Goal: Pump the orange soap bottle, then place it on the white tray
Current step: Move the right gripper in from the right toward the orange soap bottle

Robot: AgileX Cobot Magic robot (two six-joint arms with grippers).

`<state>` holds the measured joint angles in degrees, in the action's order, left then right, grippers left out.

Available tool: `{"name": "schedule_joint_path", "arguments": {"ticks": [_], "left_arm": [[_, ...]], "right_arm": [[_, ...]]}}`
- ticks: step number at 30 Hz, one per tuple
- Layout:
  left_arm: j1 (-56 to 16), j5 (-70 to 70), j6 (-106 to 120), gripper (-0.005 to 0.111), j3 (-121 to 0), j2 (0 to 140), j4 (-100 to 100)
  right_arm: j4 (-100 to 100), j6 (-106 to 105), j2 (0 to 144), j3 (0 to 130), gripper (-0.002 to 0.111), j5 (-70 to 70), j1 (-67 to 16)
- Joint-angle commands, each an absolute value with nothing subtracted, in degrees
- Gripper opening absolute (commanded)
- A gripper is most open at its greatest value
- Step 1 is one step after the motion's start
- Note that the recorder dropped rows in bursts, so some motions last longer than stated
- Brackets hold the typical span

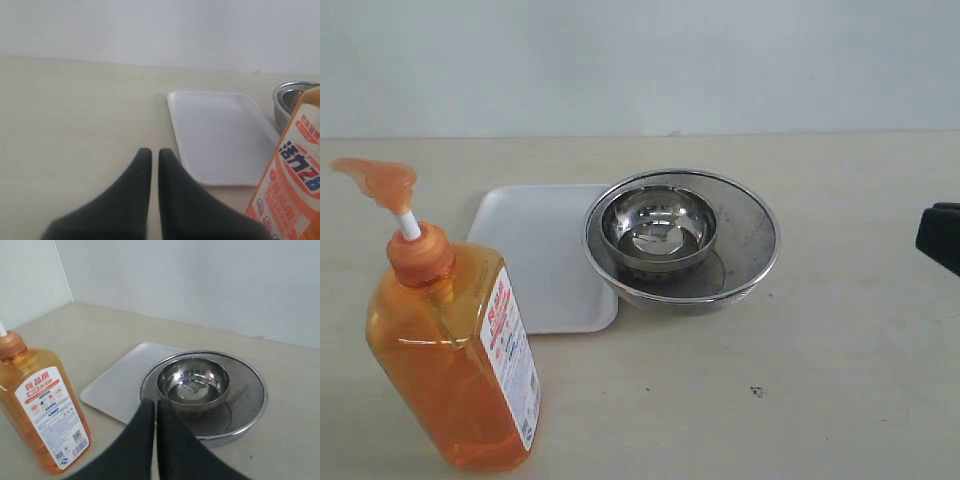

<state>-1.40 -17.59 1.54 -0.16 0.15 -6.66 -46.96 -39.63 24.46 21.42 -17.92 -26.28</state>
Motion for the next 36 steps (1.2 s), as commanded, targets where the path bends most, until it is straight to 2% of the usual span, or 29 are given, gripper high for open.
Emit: {"name": "schedule_joint_path", "arguments": {"ticks": [1,10,24,36], "left_arm": [[-1.2,-17.4,1.7,0.005,0.0,0.0,-7.1],[-1.2,-15.9,1.7,0.005,0.0,0.0,-4.2],[-1.2,5.1,1.7,0.005,0.0,0.0,-2.5],[-1.2,12.3,-6.1,0.005,0.0,0.0,-2.5]], "right_arm": [[-47.2,-39.5,24.6,21.8,0.0,-17.2,-26.4],[-47.2,-39.5,24.7,21.8,0.0,-21.7,-26.4],[-47.1,-42.9,24.7,21.8,0.0,-25.8,-26.4],[-47.1,-44.4,24.7,21.8,0.0,-25.8,-26.4]]}}
